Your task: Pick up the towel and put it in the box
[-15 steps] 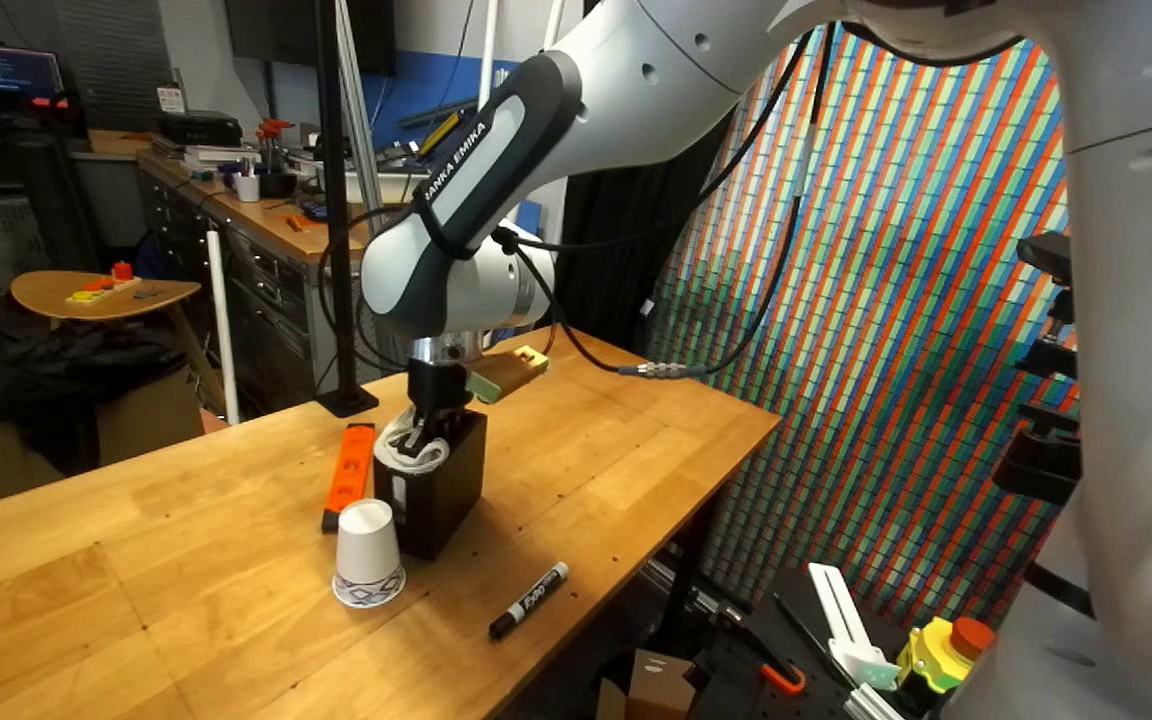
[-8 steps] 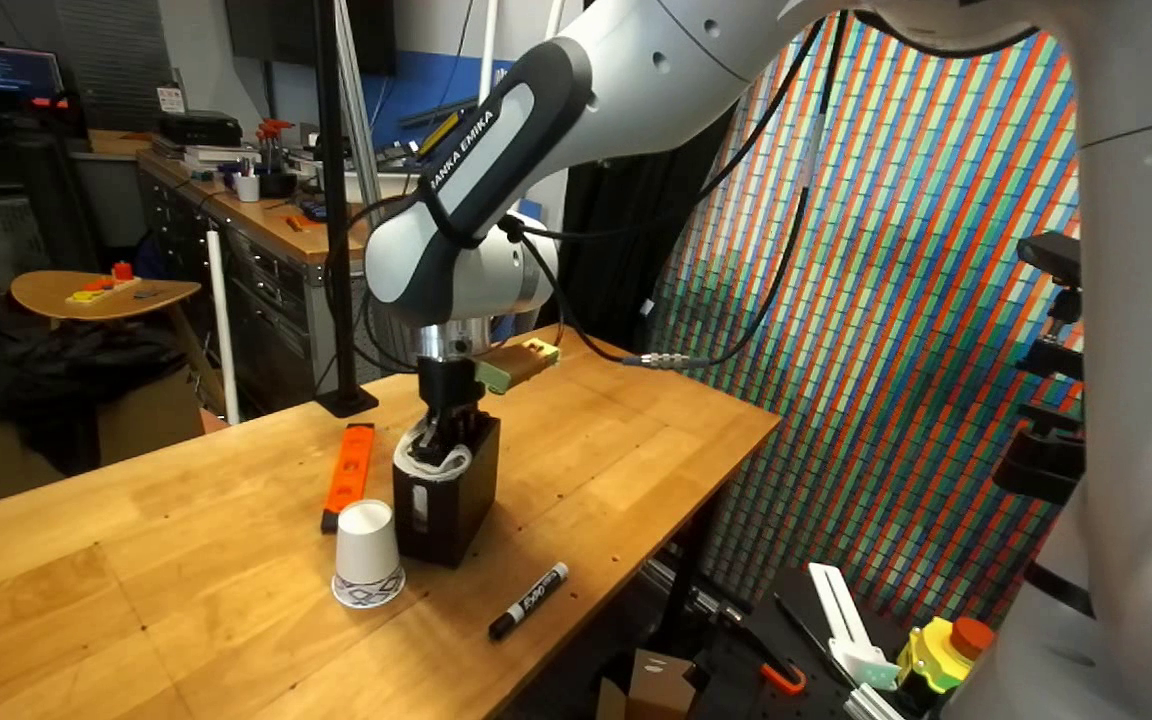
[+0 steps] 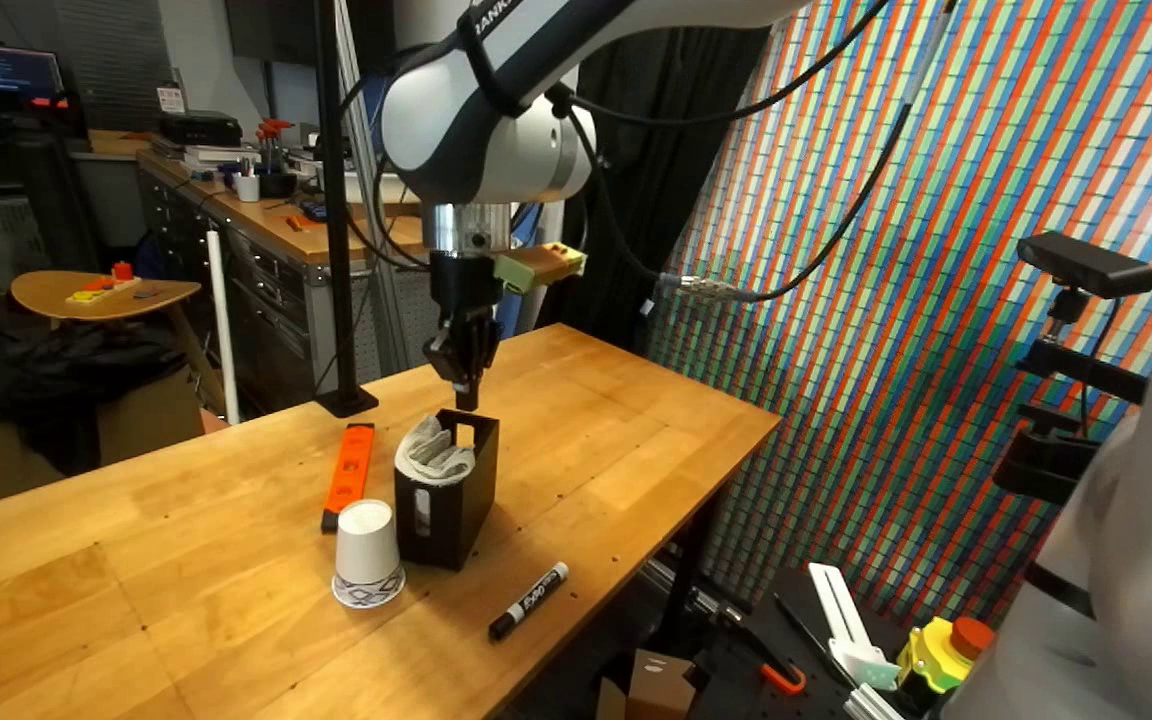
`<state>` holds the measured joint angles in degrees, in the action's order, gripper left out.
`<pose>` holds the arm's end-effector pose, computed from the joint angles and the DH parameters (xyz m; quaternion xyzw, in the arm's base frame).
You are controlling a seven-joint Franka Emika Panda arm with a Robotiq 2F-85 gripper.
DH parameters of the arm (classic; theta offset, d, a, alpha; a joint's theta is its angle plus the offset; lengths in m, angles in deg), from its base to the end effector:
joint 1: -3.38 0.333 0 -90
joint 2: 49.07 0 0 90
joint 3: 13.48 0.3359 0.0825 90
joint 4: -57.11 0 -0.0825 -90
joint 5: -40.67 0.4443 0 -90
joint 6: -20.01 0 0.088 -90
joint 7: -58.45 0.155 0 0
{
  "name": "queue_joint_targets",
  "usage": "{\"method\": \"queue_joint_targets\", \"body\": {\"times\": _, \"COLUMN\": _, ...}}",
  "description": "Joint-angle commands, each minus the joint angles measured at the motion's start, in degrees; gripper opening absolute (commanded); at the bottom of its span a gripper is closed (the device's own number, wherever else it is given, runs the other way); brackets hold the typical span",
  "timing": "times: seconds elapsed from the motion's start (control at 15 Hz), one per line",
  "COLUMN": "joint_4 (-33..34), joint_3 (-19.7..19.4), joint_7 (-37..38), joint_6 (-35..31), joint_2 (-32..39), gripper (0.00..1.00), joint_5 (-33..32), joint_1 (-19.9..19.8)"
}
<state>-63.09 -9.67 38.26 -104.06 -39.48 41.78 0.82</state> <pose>0.6035 0.0149 0.2668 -0.9823 -0.1799 0.0469 0.0213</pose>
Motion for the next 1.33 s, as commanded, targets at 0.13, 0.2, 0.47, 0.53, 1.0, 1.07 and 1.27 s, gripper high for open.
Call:
{"method": "queue_joint_targets", "body": {"times": 0.13, "joint_4": -5.94, "joint_3": -1.14, "joint_7": 2.09, "joint_6": -0.03, "joint_2": -9.21, "gripper": 0.01, "joint_5": -1.24, "joint_1": 1.05}}
{"method": "queue_joint_targets", "body": {"times": 0.2, "joint_4": -6.87, "joint_3": -1.19, "joint_7": 2.22, "joint_6": -0.19, "joint_2": -10.11, "gripper": 0.01, "joint_5": -1.17, "joint_1": 1.12}}
{"method": "queue_joint_targets", "body": {"times": 0.47, "joint_4": -11.02, "joint_3": -1.2, "joint_7": 3.0, "joint_6": -0.73, "joint_2": -12.84, "gripper": 0.01, "joint_5": -0.76, "joint_1": 1.6}}
{"method": "queue_joint_targets", "body": {"times": 0.53, "joint_4": -11.88, "joint_3": -1.15, "joint_7": 3.22, "joint_6": -0.81, "joint_2": -13.26, "gripper": 0.01, "joint_5": -0.8, "joint_1": 1.76}}
{"method": "queue_joint_targets", "body": {"times": 1.0, "joint_4": -14.87, "joint_3": -0.59, "joint_7": 4.25, "joint_6": -0.57, "joint_2": -13.4, "gripper": 0.01, "joint_5": -0.8, "joint_1": 3.56}}
{"method": "queue_joint_targets", "body": {"times": 1.07, "joint_4": -14.84, "joint_3": -0.58, "joint_7": 4.33, "joint_6": -0.48, "joint_2": -13.2, "gripper": 0.01, "joint_5": -0.93, "joint_1": 3.79}}
{"method": "queue_joint_targets", "body": {"times": 1.27, "joint_4": -14.9, "joint_3": -0.5, "joint_7": 4.35, "joint_6": -0.27, "joint_2": -12.9, "gripper": 0.01, "joint_5": -1.13, "joint_1": 4.38}}
